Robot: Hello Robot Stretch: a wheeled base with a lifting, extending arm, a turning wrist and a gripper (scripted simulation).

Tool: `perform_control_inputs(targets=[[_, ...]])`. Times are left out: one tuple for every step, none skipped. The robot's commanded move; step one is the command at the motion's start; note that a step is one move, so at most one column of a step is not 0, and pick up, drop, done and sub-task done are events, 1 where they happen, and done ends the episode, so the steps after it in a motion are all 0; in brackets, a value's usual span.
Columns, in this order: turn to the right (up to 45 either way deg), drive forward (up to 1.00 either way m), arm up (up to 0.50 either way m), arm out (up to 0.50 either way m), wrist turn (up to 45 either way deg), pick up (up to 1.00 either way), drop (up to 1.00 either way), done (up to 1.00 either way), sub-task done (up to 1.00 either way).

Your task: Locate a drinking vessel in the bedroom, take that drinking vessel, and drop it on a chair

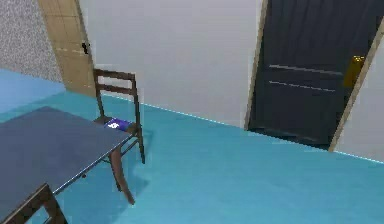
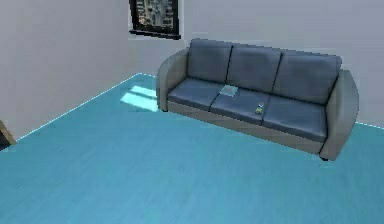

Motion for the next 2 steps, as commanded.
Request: perform_control_inputs(targets=[[0.0, 1.0, 0.0, 0.0, 0.0, 0.0, 0.0, 0.0, 0.0], [0.0, 0.9, 0.0, 0.0, 0.0, 0.0, 0.0, 0.0, 0.0]])
